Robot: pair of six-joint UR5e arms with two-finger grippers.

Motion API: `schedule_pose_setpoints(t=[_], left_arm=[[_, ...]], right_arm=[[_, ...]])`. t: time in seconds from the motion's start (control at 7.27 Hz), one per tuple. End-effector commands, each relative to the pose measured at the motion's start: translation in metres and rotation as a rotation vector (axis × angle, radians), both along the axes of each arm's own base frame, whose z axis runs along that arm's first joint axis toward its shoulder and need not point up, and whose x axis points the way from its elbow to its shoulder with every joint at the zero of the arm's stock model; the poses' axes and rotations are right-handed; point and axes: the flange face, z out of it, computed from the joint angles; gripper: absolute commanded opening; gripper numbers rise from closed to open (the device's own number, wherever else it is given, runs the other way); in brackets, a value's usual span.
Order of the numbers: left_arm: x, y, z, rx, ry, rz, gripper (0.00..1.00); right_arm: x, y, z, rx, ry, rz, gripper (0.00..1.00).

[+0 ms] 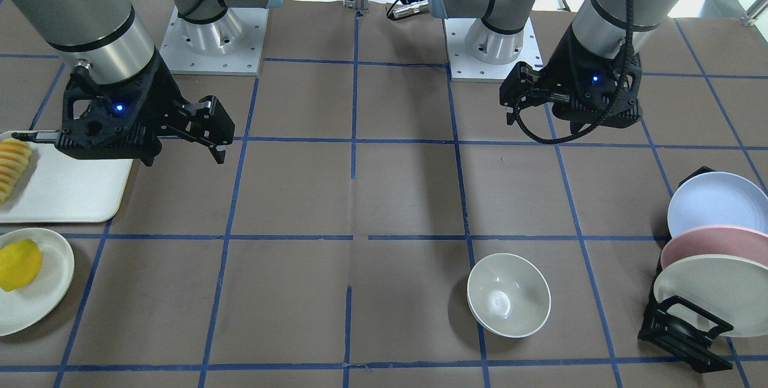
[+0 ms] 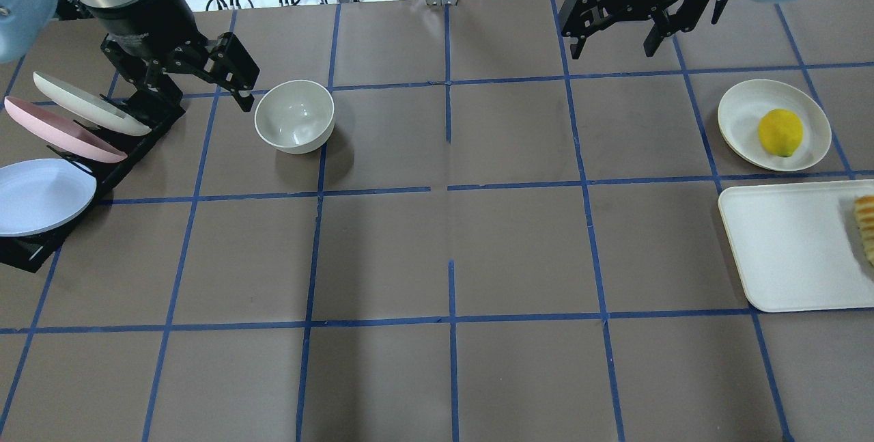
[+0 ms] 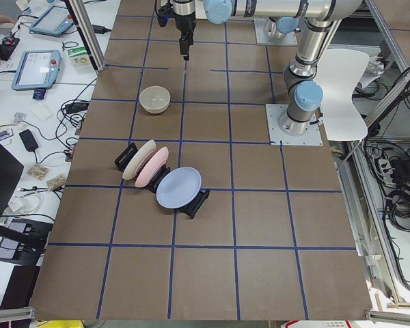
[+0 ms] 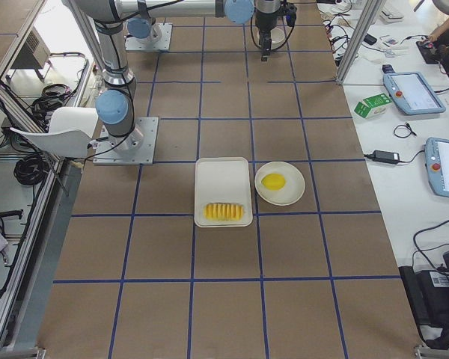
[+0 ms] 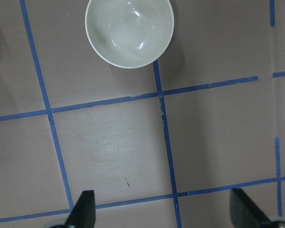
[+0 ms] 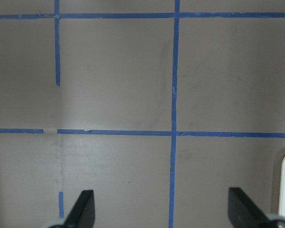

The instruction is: Place bowl and put lemon in it

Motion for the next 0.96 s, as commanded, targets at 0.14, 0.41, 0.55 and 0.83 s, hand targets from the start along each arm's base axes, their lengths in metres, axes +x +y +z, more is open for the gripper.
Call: schedule_pose_setpoints(t=[0.14, 0.41, 0.55, 0.83], left_arm=[[-0.001, 0.002, -0.003, 0.006, 0.006, 0.002, 1.00], [0.001, 0.002, -0.005, 0.010, 0.000, 0.001, 1.00], [0.002, -0.002, -0.007, 0.008, 0.003, 0.003, 1.00], [0.006, -0.004, -0.009, 0.008, 0.002, 0.000, 1.00]], right_arm=[[-0.004, 0.001, 0.008, -0.002, -0.003, 0.002, 1.00], [-0.004, 0.004, 0.010, 0.007, -0.001, 0.006, 1.00], [-0.007, 0.001, 0.002, 0.033, 0.001, 0.035, 1.00], [-0.064, -0.020, -0.008, -0.008, 0.020, 0.076, 1.00]])
